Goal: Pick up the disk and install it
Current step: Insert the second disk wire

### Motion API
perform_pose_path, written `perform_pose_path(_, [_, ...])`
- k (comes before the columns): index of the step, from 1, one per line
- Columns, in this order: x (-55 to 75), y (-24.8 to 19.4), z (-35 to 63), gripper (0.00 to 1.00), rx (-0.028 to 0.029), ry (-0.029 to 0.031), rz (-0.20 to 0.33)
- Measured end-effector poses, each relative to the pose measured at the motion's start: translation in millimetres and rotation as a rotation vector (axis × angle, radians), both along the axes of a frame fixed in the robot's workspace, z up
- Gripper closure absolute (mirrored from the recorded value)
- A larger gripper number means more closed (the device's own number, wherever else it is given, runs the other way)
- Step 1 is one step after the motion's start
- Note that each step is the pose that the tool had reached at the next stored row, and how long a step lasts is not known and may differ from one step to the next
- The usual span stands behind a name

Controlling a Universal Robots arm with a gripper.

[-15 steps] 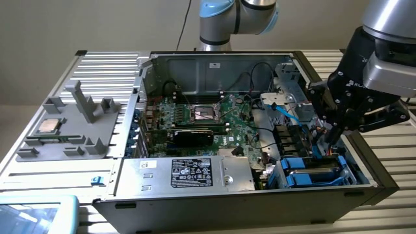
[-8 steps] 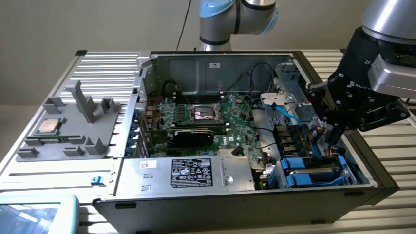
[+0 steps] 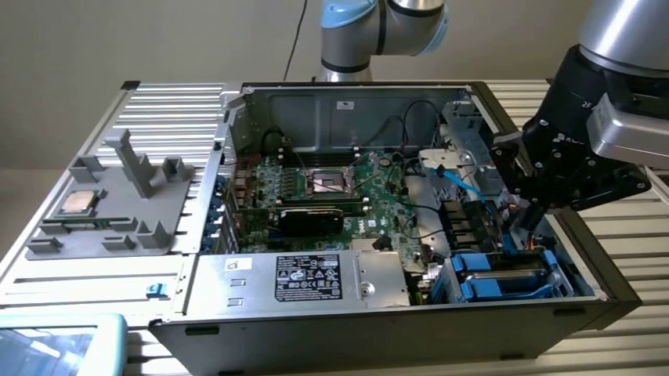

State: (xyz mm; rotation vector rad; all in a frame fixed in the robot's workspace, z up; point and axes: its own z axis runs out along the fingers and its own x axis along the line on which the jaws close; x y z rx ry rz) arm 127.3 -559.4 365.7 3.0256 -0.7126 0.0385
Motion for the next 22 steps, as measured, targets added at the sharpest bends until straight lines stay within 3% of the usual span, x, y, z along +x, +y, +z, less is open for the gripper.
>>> perform_pose_path(1, [-0.6,-0.4,-0.3,0.89,0.0074,0.0006,0.004])
perform_pose_path(2, [-1.4,-1.1,-0.6,0.89,0.0093,0.0011,0.01])
perform_pose_path(4, [-1.9,-1.7,-1.4,0.89,0.0095,0.0037,0.025])
perform_pose_path(9, [-2.0,-1.8,-3.5,0.89,0.0092,0.0175,0.091])
perform_pose_path(13, [-2.5,-2.5,-3.9,0.89,0.0099,0.0186,0.141])
perform_pose_path(15, [-2.8,-5.0,-3.8,0.89,0.0139,0.0182,0.145])
perform_pose_path(19, [-6.8,-10.7,-3.8,0.89,0.0151,0.0182,0.154])
perform_pose_path(22, [-12.1,-12.5,-3.6,0.89,0.0176,0.0181,0.168])
